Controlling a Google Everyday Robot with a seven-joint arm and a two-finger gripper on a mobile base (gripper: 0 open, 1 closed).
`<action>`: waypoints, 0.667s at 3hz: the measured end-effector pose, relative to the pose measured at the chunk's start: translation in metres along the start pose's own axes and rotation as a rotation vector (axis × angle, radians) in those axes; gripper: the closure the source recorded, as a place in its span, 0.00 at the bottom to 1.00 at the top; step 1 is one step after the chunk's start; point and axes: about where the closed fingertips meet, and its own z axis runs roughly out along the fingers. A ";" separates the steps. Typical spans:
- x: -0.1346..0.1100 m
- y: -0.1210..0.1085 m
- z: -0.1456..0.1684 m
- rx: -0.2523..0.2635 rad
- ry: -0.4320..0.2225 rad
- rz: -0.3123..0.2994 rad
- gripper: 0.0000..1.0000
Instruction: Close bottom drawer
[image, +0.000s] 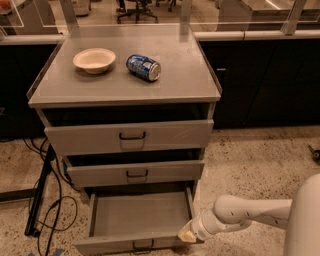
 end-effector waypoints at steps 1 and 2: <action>0.014 -0.006 0.027 -0.042 0.003 0.053 1.00; 0.025 -0.010 0.048 -0.065 0.005 0.085 1.00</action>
Offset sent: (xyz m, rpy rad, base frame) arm -0.0027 0.0043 -0.0814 0.0417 0.1330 -0.0583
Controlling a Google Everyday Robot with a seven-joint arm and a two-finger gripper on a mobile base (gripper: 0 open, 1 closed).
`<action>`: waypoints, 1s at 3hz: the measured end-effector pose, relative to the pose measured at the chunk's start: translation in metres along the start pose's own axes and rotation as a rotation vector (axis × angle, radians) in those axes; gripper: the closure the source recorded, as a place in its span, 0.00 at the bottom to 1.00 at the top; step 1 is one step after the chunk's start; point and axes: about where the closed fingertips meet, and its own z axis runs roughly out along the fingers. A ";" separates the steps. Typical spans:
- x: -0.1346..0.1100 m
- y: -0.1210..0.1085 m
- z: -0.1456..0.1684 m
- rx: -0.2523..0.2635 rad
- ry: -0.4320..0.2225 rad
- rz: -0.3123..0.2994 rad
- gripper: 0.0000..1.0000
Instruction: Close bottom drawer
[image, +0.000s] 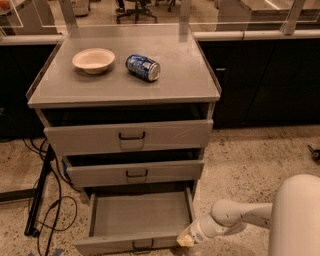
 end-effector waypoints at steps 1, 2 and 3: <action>0.012 -0.008 0.022 -0.027 -0.014 -0.003 1.00; 0.024 -0.016 0.046 -0.047 -0.017 -0.005 1.00; 0.034 -0.021 0.065 -0.054 -0.019 0.002 1.00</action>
Offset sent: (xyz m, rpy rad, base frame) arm -0.0043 0.0051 -0.0859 0.0554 0.0283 0.0257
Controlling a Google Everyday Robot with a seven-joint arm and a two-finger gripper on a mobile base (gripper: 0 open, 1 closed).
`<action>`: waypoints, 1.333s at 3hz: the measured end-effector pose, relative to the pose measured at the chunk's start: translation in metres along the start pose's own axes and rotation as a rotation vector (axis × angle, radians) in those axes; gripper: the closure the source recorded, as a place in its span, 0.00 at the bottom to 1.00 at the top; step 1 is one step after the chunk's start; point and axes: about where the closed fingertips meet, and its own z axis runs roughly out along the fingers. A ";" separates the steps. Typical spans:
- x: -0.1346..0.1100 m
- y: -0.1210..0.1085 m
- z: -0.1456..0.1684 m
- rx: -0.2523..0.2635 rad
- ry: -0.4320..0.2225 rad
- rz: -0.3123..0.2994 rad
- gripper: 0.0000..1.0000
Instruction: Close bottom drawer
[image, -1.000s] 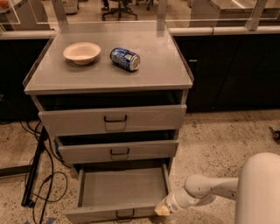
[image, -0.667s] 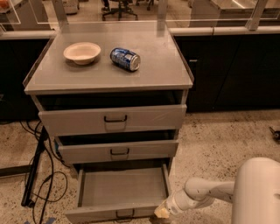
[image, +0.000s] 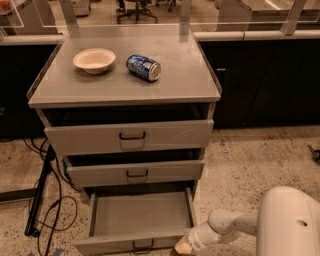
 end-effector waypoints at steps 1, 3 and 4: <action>0.001 0.000 0.001 -0.001 0.000 0.002 0.82; 0.000 0.000 0.002 -0.002 -0.001 0.001 0.34; -0.018 -0.028 0.008 0.013 -0.034 -0.005 0.06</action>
Offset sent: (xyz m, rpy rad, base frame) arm -0.0005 0.0004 -0.0011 0.0008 0.0015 -0.0007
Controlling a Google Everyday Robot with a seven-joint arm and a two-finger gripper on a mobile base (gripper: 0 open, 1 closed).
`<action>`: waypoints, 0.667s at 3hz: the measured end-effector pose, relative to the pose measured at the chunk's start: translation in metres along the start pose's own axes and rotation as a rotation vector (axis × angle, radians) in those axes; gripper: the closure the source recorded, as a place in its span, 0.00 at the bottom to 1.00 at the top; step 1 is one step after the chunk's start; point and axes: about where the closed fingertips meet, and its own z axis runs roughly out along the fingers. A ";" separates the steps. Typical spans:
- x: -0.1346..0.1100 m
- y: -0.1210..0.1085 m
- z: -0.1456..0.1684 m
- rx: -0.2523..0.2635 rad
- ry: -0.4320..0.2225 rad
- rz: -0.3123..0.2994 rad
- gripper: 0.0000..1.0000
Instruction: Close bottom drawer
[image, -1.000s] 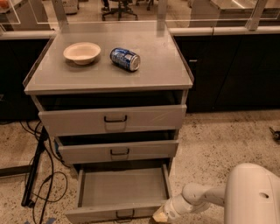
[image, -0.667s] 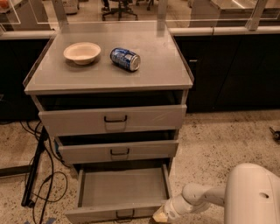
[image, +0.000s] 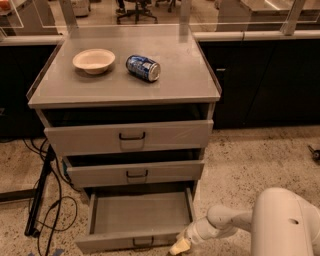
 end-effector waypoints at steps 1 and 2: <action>0.001 0.001 0.000 0.000 0.000 0.000 0.20; -0.027 -0.028 0.002 0.026 -0.026 -0.025 0.43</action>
Offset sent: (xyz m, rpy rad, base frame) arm 0.1265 0.0141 0.0038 0.0187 -0.1391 -0.0213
